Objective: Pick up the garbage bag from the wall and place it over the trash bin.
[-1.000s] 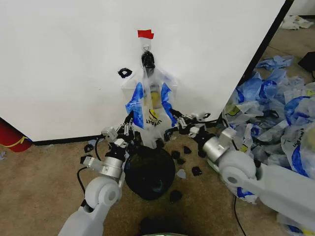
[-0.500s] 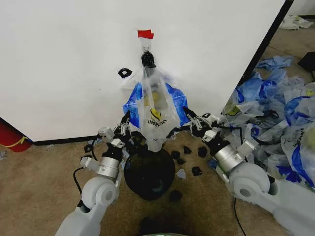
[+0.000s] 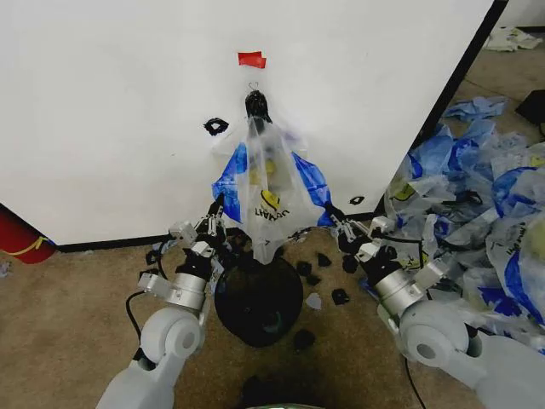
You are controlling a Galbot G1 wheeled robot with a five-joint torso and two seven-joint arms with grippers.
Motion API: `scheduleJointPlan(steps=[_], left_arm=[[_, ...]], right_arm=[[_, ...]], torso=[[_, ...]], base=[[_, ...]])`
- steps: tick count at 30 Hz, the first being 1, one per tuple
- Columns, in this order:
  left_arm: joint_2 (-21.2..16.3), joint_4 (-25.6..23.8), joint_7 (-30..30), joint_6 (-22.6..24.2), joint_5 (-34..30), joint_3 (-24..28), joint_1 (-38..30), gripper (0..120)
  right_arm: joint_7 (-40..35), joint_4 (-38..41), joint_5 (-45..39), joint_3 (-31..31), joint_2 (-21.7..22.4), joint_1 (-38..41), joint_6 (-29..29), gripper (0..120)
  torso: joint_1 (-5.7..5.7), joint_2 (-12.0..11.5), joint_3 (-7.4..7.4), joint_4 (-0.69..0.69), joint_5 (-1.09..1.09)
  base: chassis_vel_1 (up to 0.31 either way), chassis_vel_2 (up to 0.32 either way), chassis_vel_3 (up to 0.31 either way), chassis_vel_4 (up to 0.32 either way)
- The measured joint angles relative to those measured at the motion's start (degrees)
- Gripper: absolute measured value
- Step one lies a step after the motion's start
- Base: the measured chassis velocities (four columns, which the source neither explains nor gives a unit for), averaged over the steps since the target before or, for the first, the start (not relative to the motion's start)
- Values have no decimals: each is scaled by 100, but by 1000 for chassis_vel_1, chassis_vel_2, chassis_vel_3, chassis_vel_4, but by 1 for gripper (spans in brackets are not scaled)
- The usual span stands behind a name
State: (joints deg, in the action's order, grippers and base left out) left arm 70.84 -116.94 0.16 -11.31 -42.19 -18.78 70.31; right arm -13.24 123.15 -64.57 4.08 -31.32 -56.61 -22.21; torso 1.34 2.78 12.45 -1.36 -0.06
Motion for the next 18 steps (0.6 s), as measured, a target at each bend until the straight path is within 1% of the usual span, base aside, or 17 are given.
scheduleJointPlan(steps=[3, 7, 18], left_arm=[[-31, -96, -66, 55, 15, -76, 65, 0], [-40, -193, -90, 80, 24, -119, 182, 0], [-32, -258, -88, 39, 171, -152, 514, 0]], right_arm=[[5, -45, 4, -158, -3, -115, -92, 0], [5, -49, 23, -190, -48, -155, -127, 0], [-87, -79, 323, 59, -214, -248, -189, 0]], torso=[[0, 0, 0, 1, 0], [0, 0, 0, 1, 1], [0, 0, 0, 1, 0]], base=[[0, 0, 0, 0], [0, 0, 0, 0], [0, 0, 0, 0]])
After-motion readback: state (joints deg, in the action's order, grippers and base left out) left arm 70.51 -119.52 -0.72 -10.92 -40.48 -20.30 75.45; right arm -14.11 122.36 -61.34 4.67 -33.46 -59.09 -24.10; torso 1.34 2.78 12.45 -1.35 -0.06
